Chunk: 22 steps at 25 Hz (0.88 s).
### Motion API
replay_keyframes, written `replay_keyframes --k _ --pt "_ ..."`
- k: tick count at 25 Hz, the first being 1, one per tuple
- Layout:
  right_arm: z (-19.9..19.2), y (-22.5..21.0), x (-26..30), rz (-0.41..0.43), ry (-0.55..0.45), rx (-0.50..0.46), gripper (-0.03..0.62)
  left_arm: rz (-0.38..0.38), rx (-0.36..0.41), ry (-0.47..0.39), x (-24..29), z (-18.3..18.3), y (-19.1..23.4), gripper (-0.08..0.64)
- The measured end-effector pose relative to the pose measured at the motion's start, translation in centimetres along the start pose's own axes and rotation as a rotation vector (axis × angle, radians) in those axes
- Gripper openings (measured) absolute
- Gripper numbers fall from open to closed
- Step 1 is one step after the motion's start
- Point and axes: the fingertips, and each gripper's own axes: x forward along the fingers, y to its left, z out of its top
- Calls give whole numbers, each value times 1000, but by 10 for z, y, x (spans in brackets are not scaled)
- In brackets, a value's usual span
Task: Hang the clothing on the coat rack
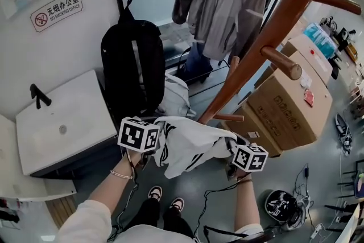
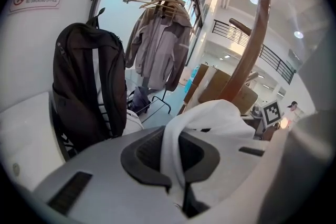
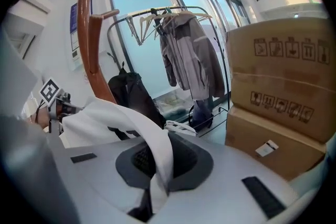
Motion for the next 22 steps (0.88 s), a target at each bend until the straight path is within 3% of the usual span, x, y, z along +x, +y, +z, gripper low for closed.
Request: replay_keyframes --k 8,13,19,22 --pt "-39 8 31 40 82 26 28 -53 -63 58 15 -43 -8 18" --pt "-54 15 44 69 87 55 28 -104 -105 45 25 -74 -22 18" --pt "-81 30 53 103 86 157 29 -234 -184 8 42 -107 -40 27" --pt "-87 35 55 92 91 155 35 -299 -228 -11 48 -119 -46 87"
